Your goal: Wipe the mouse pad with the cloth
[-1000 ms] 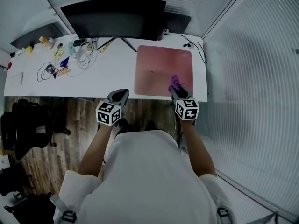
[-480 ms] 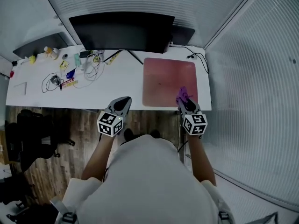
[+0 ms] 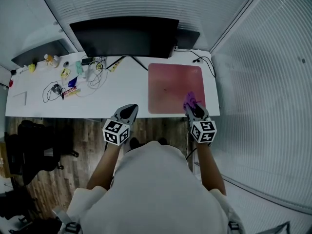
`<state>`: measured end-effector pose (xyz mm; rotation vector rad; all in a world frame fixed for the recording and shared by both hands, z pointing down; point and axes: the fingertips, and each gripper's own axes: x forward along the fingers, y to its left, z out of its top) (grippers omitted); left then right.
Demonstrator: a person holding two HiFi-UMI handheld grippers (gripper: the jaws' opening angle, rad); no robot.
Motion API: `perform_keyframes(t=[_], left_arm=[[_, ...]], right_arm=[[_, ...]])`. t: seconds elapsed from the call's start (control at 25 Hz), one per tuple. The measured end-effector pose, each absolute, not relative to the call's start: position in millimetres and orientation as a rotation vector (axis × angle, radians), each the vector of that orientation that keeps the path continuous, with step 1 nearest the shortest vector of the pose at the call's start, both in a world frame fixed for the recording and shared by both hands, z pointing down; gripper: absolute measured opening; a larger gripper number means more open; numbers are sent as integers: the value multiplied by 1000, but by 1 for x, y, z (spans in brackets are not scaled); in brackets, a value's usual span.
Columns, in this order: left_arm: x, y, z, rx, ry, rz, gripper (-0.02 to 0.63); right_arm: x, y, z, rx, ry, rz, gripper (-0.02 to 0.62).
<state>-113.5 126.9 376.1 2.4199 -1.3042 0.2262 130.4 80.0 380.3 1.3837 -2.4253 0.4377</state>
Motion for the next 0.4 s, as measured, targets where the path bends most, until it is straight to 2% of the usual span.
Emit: perform_keyframes(t=[0.4], left_arm=[[-110, 128, 374, 2419, -1313, 212, 18]], right_arm=[[132, 80, 378, 1378, -2447, 439, 123]])
